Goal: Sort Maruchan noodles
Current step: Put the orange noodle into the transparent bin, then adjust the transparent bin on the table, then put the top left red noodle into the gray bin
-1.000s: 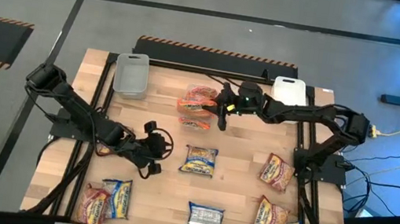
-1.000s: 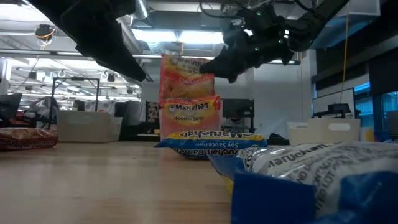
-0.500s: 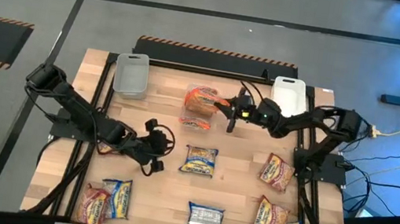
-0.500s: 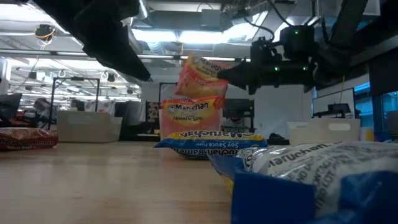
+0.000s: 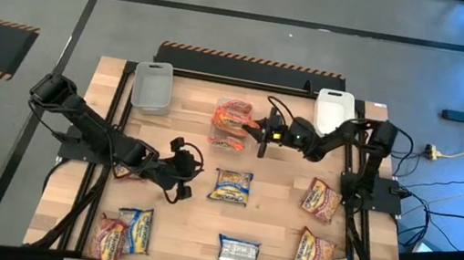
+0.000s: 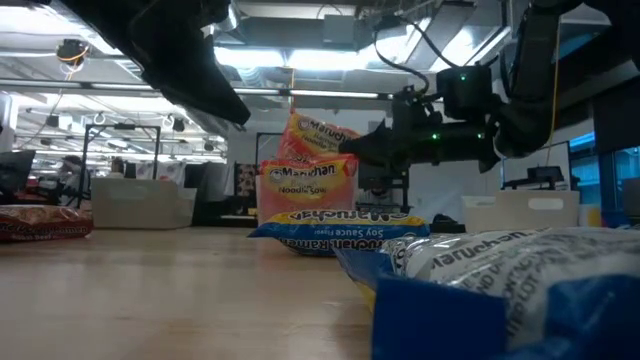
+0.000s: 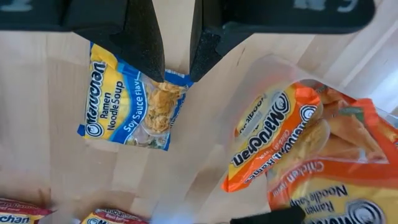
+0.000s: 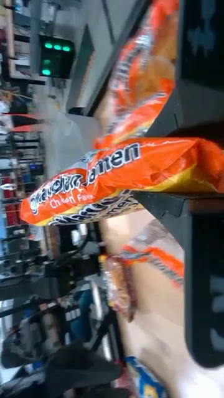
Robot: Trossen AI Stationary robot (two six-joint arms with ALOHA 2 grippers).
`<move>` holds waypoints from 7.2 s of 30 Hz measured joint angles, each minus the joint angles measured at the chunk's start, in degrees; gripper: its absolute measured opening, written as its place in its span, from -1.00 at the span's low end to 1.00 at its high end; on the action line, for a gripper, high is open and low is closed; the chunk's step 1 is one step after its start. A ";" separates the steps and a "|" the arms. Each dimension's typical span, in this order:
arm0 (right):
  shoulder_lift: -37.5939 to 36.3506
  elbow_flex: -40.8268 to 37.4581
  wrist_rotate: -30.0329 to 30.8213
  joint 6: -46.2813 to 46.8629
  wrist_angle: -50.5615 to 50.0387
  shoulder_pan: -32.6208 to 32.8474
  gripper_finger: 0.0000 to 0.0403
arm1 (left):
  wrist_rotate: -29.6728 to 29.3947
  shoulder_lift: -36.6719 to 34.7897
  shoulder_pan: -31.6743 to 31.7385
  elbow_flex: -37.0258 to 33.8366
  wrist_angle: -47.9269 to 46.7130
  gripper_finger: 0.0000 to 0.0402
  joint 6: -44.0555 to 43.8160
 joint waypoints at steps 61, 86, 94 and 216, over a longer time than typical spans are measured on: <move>-16.37 10.95 -1.28 -14.24 -49.03 -0.02 0.00 | 0.04 0.00 5.22 0.00 -0.02 -0.66 1.18; -20.90 0.00 12.13 -9.69 -50.06 18.59 -0.09 | 13.47 16.83 13.09 -2.12 21.74 -0.66 9.05; -15.43 2.43 12.07 -10.54 -49.81 14.73 -0.12 | 12.92 17.29 18.03 -2.10 21.74 -0.66 10.61; -12.94 3.44 28.68 -4.11 -39.19 38.21 -0.12 | 32.63 -4.16 9.94 8.11 -41.00 -0.19 -23.20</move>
